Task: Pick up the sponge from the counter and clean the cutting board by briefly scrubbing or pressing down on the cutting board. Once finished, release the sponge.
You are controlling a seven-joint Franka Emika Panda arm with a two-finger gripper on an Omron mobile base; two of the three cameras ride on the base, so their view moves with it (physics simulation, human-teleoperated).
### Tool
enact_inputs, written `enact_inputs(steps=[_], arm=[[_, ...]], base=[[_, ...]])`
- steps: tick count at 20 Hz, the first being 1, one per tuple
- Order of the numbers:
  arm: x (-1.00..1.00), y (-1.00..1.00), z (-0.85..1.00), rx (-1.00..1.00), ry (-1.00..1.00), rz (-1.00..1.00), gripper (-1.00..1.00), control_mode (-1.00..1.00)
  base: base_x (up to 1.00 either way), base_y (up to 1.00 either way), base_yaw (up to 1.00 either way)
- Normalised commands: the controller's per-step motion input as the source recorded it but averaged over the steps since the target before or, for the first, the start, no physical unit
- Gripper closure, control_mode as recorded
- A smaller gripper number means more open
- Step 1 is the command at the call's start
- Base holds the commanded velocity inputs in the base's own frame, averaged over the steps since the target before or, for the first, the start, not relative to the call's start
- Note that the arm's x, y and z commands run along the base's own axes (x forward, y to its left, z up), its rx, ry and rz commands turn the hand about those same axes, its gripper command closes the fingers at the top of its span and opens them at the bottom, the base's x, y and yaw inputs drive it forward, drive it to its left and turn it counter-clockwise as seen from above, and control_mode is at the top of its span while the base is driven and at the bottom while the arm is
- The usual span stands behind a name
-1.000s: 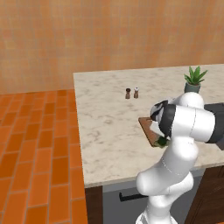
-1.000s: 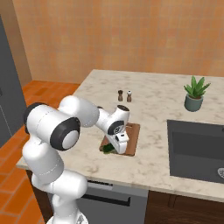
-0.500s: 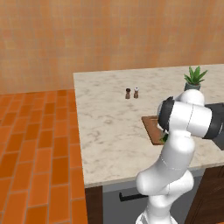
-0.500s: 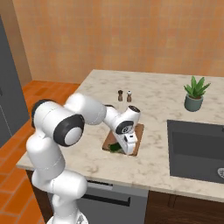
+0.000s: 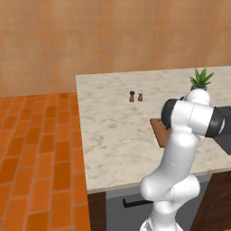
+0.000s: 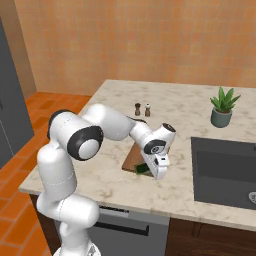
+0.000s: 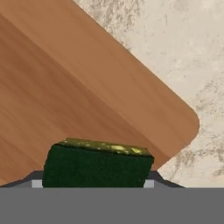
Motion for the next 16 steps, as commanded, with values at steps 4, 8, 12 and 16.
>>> enact_inputs(steps=[4,8,12,16], arm=[[0.0,-0.64,0.06,0.04,0.0,-0.07,1.0,-1.0],[0.0,-0.56,0.03,0.03,0.0,-0.06,1.0,-1.0],[0.0,-0.2,-0.5,-0.02,0.05,0.0,1.0,-1.0],[-0.34,0.51,-0.81,-0.14,0.03,0.0,1.0,-1.0]], base=[[0.0,0.0,0.0],[0.0,0.0,0.0],[0.0,0.0,0.0],[0.0,0.0,0.0]])
